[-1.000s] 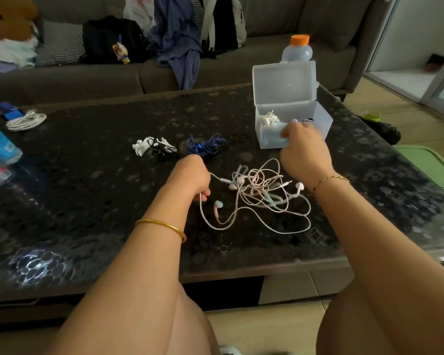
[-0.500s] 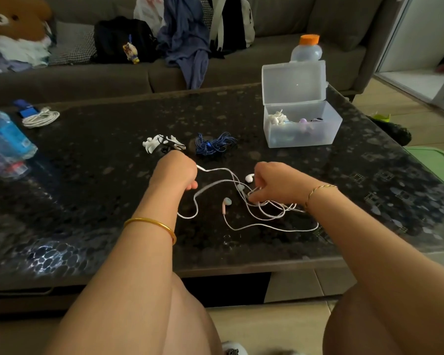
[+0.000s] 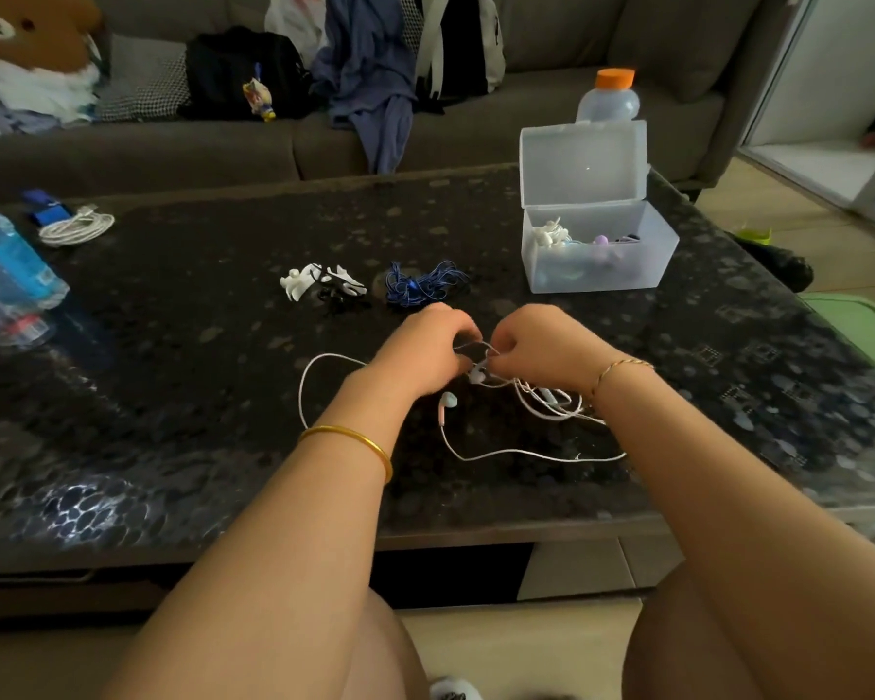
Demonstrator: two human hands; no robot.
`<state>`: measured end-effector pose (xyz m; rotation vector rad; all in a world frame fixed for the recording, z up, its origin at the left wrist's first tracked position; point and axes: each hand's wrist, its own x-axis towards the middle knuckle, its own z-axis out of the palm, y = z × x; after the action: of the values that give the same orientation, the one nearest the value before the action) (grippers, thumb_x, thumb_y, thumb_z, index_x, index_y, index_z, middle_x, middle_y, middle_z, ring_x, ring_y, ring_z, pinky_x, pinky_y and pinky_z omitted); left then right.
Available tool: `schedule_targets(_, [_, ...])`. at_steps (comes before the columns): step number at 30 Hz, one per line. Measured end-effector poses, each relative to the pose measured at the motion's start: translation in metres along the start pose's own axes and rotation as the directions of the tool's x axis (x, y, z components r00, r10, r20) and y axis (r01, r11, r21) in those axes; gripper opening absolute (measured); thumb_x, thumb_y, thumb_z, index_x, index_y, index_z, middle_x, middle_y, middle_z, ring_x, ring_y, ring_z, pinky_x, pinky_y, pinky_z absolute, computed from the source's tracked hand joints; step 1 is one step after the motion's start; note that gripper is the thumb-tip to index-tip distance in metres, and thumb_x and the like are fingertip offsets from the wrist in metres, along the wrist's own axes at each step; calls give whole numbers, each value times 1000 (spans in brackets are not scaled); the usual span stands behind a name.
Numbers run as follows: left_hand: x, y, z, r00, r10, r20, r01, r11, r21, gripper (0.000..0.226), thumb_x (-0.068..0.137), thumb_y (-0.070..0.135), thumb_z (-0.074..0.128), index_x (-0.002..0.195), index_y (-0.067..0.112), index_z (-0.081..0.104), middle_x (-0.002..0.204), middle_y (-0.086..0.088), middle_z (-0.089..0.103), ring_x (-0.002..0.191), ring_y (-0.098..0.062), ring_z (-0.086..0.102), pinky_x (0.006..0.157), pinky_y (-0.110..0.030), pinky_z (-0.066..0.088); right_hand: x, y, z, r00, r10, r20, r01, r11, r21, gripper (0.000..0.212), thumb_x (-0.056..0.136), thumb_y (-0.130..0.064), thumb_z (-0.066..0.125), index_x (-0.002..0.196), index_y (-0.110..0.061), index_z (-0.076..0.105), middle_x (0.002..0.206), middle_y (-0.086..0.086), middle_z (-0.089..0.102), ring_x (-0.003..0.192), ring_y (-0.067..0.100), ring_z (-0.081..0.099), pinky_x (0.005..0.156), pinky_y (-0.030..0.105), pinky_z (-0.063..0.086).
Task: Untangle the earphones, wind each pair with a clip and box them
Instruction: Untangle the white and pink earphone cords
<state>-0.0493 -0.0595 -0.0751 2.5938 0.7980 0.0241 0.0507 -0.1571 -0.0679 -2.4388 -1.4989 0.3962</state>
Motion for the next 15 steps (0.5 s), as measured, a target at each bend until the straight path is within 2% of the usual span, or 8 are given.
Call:
schedule_targets(3, [3,5,-6,996,11,-92,-18,996,-82,12,93,21,58,103,20,65,102,3,63,95,-15,59,77,-29,45,0,8,-8,991,12,-135,10,987,161,16,87,-22,61,92,-13,74,76,0,64,65,10,55,63,23,46])
schedule_targets(5, [3,5,-14,993,23,-118,-40,990,-139,8,96,20,54,95,22,62,92,5,64,89,-12,60,75,-27,45,0,13,-13,977,32,-213,23,967,253,16,88,-20,61,91,-12,75,74,1,65,59,8,51,60,18,44])
schedule_targets(7, [3,5,-20,995,39,-93,-54,983,-173,10,95,19,54,92,24,62,89,7,65,88,-11,61,77,-27,46,-2,16,-18,962,70,-264,31,931,363,16,88,-17,62,89,-9,75,74,7,67,58,9,53,62,20,47])
schedule_targets(9, [0,4,-25,999,44,-13,-45,978,-205,7,90,20,60,93,24,64,89,8,63,88,-10,59,77,-28,47,-4,17,-20,952,104,-288,40,891,453,14,87,-16,63,89,-7,74,75,12,69,61,13,57,69,25,52])
schedule_targets(11, [-4,4,-28,998,51,36,-43,979,-199,8,83,27,69,89,24,64,82,8,59,78,-9,56,70,-28,44,-5,16,-20,948,111,-299,43,884,466,14,87,-19,65,88,-8,73,78,12,69,67,17,59,72,28,52])
schedule_targets(13, [-7,5,-30,998,55,-8,-55,985,-161,11,83,30,71,86,22,64,76,7,56,71,-10,52,65,-28,41,-5,17,-21,944,127,-303,30,886,463,17,87,-24,65,79,-9,70,74,9,66,66,17,57,71,28,50])
schedule_targets(15, [-9,7,-35,992,48,-118,-62,990,-123,10,88,29,65,85,19,64,75,5,56,71,-11,52,62,-27,39,-6,19,-24,952,165,-258,-14,865,501,25,89,-29,62,72,-11,64,74,10,63,65,15,53,70,28,47])
